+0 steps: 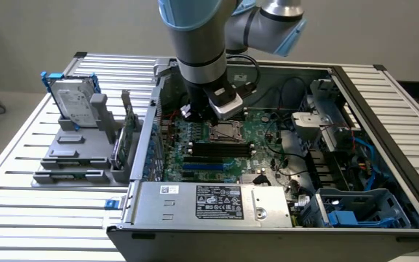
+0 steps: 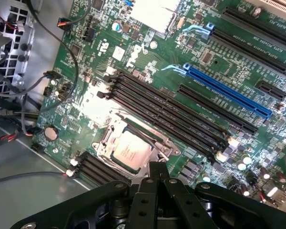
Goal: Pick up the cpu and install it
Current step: 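Install the first cpu locking lever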
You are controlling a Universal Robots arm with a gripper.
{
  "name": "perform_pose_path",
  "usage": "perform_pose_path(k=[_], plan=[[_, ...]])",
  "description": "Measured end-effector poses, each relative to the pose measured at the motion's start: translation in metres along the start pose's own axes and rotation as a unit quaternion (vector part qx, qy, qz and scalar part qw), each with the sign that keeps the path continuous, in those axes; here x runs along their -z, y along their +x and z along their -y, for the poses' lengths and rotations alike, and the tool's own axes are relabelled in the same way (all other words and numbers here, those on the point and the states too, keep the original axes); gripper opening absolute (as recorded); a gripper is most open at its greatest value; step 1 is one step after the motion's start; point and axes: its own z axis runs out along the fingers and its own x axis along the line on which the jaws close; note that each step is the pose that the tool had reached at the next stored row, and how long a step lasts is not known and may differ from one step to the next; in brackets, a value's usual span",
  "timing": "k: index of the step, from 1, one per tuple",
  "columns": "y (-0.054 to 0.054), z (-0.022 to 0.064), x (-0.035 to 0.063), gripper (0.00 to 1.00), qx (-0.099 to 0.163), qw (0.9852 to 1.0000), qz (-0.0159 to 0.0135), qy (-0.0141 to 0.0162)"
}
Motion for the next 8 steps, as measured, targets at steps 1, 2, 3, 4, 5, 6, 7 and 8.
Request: perform_pose_path(k=[1,2,3,4,5,6,7,8], plan=[[-0.0012,-0.0016,0.0006,0.11,0.000,1.0000,0.0000,-0.0001],[-0.0023,-0.0033,0.0012,0.11,0.000,1.0000,0.0001,-0.0003],[-0.0034,-0.0052,0.0018,0.11,0.000,1.0000,0.0003,-0.0007],[-0.0045,-0.0069,0.0024,0.11,0.000,1.0000,0.0005,-0.0011],[-0.0056,-0.0086,0.0028,0.11,0.000,1.0000,0.0008,-0.0017],[-0.0068,-0.0100,0.0028,0.11,0.000,1.0000,0.0010,-0.0021],[-0.0080,-0.0104,0.0015,0.11,-0.001,1.0000,0.0009,-0.0024],[-0.0088,-0.0107,-0.0001,0.11,-0.001,1.0000,0.0009,-0.0027]])
